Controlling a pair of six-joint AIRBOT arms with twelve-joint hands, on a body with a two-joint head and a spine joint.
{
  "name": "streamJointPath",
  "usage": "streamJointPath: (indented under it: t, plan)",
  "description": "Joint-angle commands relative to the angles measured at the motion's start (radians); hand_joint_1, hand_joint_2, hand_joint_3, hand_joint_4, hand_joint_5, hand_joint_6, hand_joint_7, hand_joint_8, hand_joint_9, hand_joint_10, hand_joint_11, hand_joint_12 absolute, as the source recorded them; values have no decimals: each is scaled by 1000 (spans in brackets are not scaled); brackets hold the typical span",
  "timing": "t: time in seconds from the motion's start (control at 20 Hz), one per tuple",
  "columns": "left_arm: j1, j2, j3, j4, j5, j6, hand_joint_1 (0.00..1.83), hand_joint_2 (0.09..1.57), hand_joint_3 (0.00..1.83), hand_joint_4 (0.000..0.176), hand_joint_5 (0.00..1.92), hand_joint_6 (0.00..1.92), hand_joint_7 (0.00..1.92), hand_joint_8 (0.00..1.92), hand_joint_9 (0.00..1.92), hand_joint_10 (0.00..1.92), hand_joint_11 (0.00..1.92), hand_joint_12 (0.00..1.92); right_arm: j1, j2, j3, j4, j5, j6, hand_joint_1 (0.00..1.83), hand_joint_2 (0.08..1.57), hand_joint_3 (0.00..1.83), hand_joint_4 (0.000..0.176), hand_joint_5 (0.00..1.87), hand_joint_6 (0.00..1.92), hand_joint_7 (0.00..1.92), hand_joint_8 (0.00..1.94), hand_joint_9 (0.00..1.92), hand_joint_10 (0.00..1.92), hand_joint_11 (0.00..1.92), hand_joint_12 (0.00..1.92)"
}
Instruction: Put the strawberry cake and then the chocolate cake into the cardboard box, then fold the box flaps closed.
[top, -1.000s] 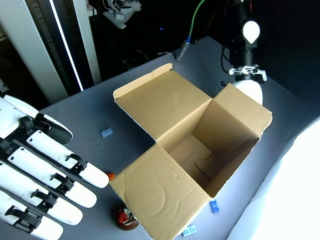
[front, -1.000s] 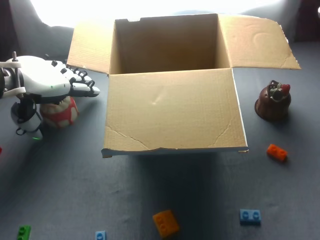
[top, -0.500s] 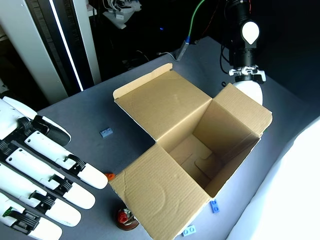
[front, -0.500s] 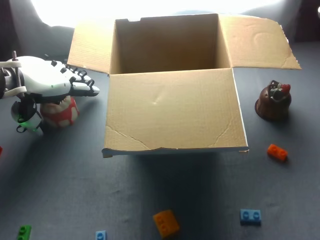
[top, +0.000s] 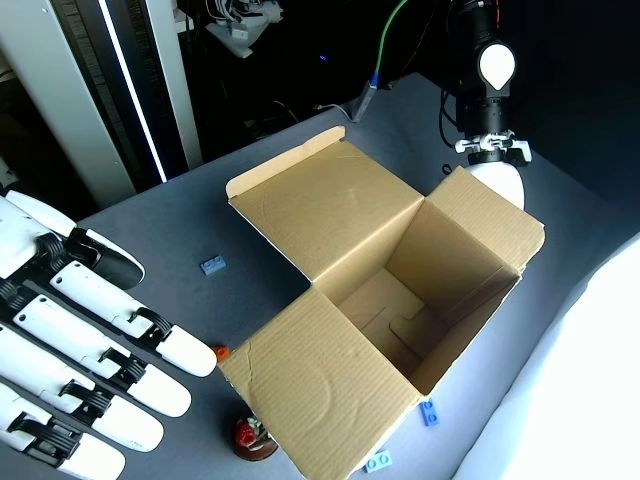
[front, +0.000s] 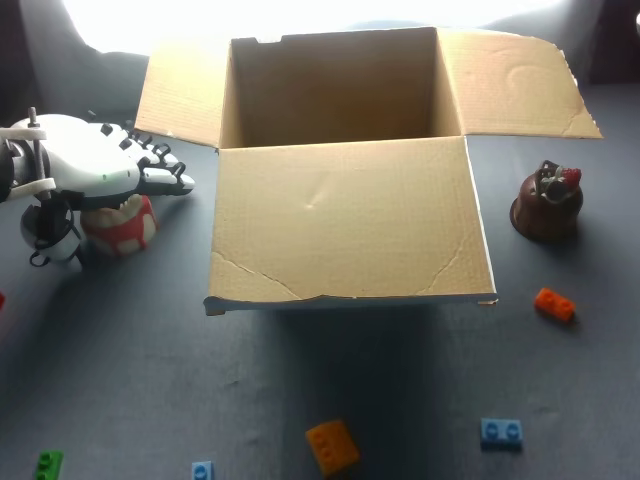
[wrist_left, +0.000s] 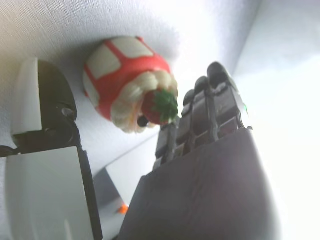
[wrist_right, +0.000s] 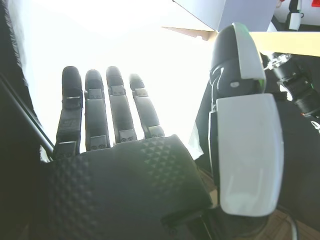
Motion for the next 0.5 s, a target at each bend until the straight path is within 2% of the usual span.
streamJointPath:
  t: [0.0,0.1,0.25,0.3,0.35,0.4,0.45]
  plan:
    - [0,4,1,-7,28,4,1292,903,2,62,73,3,24,2,52,4,0,375,16,13,1,-11,115,3,579,1024,0,0,67,4,155,1,154,5,0,670]
    - [2,3,1,-7,29,4,1291,908,3,62,67,0,21,1,52,3,0,363,16,13,1,-11,115,3,581,1025,0,0,66,3,147,0,150,4,0,674]
    - [2,3,1,-7,31,4,1264,901,0,65,89,5,72,9,108,14,0,564,16,13,1,-11,115,3,595,1021,0,0,72,4,148,1,153,4,0,686]
    - [3,3,1,-7,31,4,1241,898,0,71,114,9,112,12,161,25,0,736,16,13,1,-11,115,3,577,1028,0,0,59,1,129,0,140,0,0,664]
    - [3,3,0,-7,32,4,1246,901,0,70,123,8,138,12,191,28,0,836,16,13,1,-11,115,3,602,1017,0,0,78,7,145,4,151,5,0,717]
    - [3,3,0,-7,32,4,1242,907,1,79,170,18,215,23,282,50,0,1029,16,13,1,-11,115,3,612,1021,0,0,75,6,141,2,150,5,0,727]
    - [3,3,0,-7,34,4,1258,920,4,75,293,39,344,36,422,94,33,1194,16,13,1,-11,115,3,610,1030,2,0,72,3,137,0,146,2,0,688]
